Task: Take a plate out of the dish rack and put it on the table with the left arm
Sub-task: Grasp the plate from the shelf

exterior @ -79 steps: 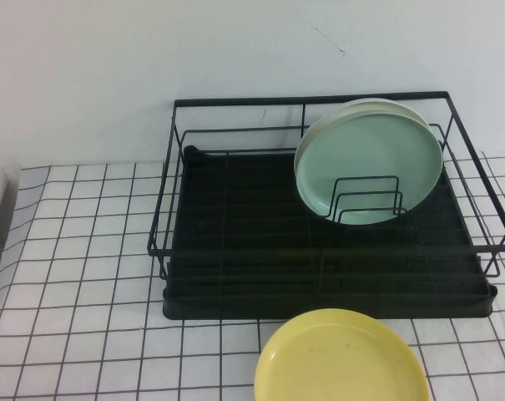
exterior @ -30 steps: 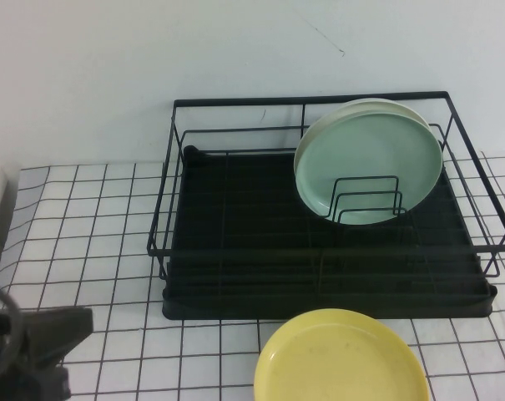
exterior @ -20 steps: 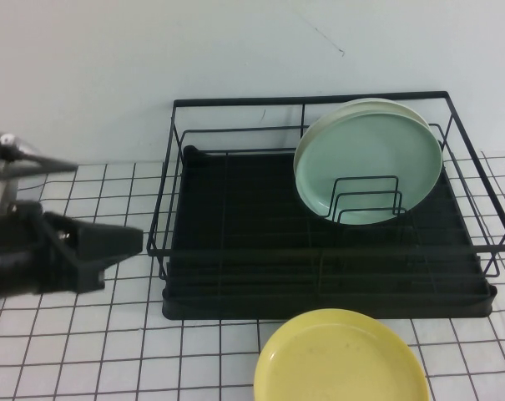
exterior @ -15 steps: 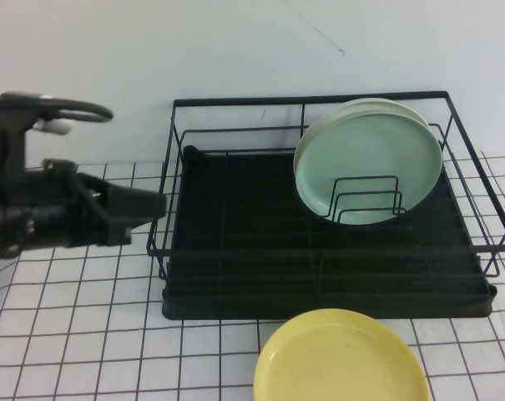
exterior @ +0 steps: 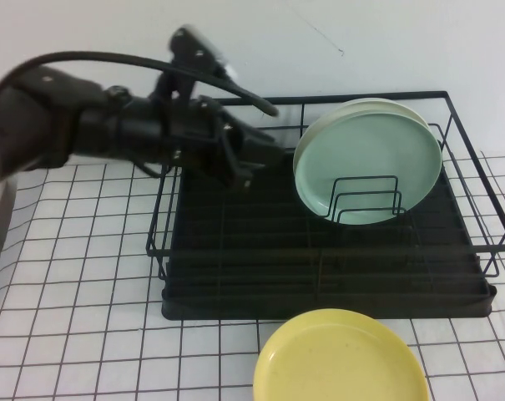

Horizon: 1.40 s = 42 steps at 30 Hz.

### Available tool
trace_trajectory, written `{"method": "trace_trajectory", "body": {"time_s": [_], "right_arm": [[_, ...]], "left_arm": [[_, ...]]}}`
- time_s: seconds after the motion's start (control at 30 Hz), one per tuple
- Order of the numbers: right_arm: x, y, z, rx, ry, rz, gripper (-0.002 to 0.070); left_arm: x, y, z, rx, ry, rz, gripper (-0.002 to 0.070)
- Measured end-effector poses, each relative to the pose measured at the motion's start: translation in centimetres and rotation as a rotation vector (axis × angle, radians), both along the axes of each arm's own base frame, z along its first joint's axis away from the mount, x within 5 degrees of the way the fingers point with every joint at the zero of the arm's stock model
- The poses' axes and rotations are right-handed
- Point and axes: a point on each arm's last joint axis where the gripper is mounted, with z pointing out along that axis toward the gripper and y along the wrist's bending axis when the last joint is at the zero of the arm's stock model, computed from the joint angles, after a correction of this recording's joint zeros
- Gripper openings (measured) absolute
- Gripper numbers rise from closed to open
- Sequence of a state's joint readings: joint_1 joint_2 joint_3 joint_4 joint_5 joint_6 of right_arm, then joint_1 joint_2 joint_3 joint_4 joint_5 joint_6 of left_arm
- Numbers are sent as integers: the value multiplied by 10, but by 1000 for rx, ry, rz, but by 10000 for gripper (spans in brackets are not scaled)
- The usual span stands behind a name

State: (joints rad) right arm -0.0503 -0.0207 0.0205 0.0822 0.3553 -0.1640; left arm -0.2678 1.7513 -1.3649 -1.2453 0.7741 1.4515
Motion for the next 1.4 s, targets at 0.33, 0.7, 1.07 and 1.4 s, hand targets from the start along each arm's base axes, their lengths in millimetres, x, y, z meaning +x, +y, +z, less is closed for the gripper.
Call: {"method": "trace_trajectory", "body": {"time_s": [0.33,0.7,1.07,1.4], "right_arm": [[0,0,0,0,0,0,-1],[0,0,0,0,0,0,-1],[0,0,0,0,0,0,-1],[0,0,0,0,0,0,-1]], "left_arm": [[43,-32,-20,62,-158,-130,401],[66,-45,-32,69,-234,-119,384],[77,-49,-44,48,-231,-96,384],[81,-52,-56,23,-229,-98,384]]}}
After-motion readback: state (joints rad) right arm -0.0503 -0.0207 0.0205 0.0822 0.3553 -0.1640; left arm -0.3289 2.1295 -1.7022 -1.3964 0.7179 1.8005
